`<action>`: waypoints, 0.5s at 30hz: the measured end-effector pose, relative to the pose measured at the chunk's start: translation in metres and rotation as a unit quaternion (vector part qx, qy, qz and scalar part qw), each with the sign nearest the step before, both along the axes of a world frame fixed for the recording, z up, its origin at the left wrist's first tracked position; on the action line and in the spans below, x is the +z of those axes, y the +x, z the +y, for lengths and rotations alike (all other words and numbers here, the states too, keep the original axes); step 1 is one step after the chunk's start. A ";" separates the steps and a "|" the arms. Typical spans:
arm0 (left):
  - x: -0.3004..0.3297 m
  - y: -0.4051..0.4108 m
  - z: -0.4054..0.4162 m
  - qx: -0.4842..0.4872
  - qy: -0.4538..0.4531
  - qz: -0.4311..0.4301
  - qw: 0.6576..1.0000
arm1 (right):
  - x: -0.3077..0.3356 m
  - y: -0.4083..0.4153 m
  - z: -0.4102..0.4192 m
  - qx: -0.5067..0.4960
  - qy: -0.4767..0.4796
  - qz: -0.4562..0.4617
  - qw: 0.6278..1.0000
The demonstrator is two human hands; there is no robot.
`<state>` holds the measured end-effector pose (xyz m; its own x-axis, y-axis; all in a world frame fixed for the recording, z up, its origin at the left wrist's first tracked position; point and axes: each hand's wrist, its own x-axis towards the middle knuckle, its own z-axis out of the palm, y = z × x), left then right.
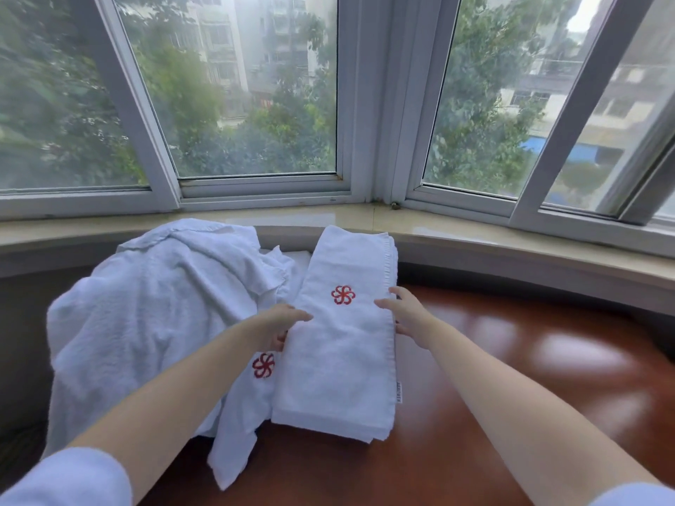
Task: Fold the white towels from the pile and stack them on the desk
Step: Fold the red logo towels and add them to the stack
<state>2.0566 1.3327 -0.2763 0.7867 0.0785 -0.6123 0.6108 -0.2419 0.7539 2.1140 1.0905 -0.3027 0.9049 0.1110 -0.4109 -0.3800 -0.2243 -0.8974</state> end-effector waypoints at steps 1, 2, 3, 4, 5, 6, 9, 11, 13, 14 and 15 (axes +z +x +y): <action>-0.002 0.010 0.000 0.008 0.003 -0.007 1.000 | -0.002 0.005 0.000 -0.022 0.015 -0.004 1.000; -0.003 0.020 -0.001 0.013 0.007 -0.016 1.000 | -0.003 0.010 0.001 -0.037 0.024 -0.009 0.999; -0.003 0.031 -0.002 0.021 0.008 -0.027 0.999 | -0.003 0.016 0.001 -0.048 0.028 -0.013 0.998; -0.002 0.042 -0.004 0.029 0.008 -0.036 0.999 | -0.003 0.023 0.002 -0.057 0.028 -0.016 0.998; -0.002 0.054 -0.005 0.038 0.007 -0.044 0.998 | -0.002 0.031 0.003 -0.064 0.021 -0.022 0.997; -0.002 0.066 -0.007 0.046 0.005 -0.051 0.998 | -0.002 0.041 0.004 -0.072 0.012 -0.028 0.997; -0.008 0.105 -0.010 0.053 0.001 -0.079 0.995 | -0.002 0.072 0.011 -0.081 -0.024 -0.054 0.995; -0.013 0.132 -0.013 0.054 0.002 -0.103 0.993 | -0.003 0.093 0.019 -0.085 -0.046 -0.064 0.993; -0.017 0.156 -0.017 0.064 0.008 -0.141 0.988 | -0.005 0.114 0.026 -0.098 -0.063 -0.074 0.990; -0.019 0.167 -0.019 0.070 0.007 -0.165 0.984 | -0.006 0.123 0.030 -0.114 -0.071 -0.099 0.986; -0.021 0.176 -0.021 0.076 0.004 -0.190 0.979 | -0.006 0.130 0.033 -0.137 -0.084 -0.140 0.977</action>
